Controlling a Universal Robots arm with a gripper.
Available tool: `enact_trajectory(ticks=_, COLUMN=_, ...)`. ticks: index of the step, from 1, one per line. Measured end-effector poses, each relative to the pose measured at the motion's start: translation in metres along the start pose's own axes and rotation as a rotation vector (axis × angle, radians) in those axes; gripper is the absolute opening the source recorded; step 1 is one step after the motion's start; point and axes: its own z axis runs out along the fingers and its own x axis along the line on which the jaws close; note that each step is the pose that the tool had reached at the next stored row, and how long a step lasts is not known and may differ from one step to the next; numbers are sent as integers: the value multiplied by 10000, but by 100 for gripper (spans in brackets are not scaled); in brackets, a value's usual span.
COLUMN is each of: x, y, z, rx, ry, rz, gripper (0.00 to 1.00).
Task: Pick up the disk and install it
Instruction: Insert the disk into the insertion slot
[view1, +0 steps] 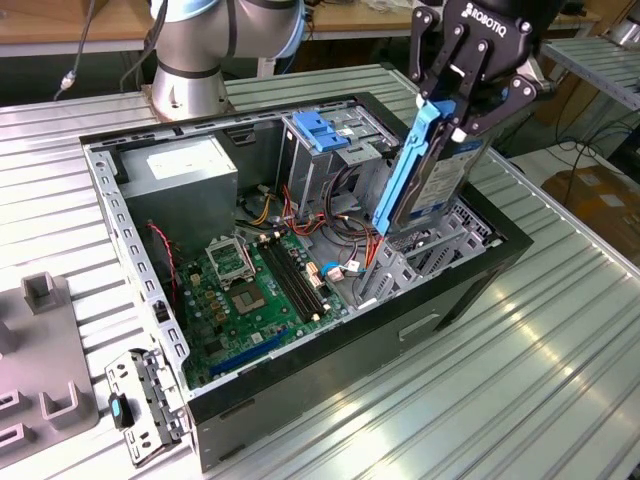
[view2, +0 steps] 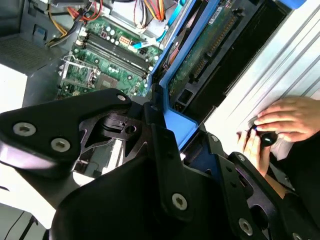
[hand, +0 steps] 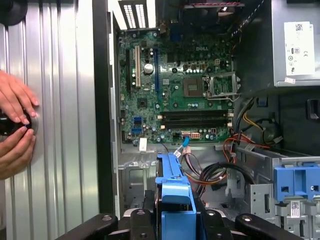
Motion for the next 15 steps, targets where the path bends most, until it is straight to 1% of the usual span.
enact_trajectory(ticks=6, x=21, y=-160, z=70, rx=3, ry=0, rz=-67, gripper=37)
enact_trajectory(ticks=9, x=39, y=-175, z=111, rx=3, ry=0, rz=-71, gripper=37)
enact_trajectory(ticks=12, x=59, y=-215, z=162, rx=4, ry=0, rz=-74, gripper=37)
enact_trajectory(ticks=15, x=61, y=-218, z=186, rx=3, ry=2, rz=-73, gripper=37)
